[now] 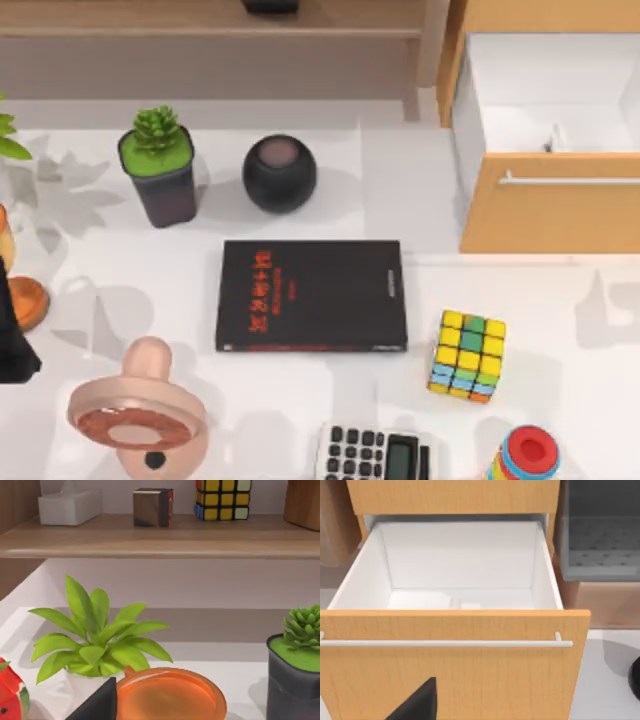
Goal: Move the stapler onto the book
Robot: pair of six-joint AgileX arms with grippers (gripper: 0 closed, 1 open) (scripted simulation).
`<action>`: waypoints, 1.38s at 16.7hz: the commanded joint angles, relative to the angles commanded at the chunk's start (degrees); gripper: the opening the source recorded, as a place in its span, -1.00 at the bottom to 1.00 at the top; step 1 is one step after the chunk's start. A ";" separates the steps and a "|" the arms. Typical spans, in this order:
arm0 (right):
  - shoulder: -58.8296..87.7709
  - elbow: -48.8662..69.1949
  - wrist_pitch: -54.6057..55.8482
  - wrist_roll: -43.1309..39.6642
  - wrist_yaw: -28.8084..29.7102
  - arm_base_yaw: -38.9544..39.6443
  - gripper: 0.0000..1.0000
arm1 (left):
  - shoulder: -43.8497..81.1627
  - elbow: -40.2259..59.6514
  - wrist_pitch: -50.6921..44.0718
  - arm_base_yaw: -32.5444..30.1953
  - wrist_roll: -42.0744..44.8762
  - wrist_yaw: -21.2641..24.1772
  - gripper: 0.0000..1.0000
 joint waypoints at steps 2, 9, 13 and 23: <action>11.21 10.32 -6.01 0.56 0.06 0.63 1.00 | 0.00 0.00 0.00 0.00 0.00 0.00 1.00; 58.01 52.42 -28.50 2.60 0.29 3.07 1.00 | 0.00 0.00 0.00 0.00 0.00 0.00 1.00; 83.90 74.91 -40.74 3.59 0.39 4.60 1.00 | 0.00 0.00 0.00 0.00 0.00 0.00 1.00; 117.40 106.82 -59.08 5.47 0.62 6.17 1.00 | 0.00 0.00 0.00 0.00 0.00 0.00 1.00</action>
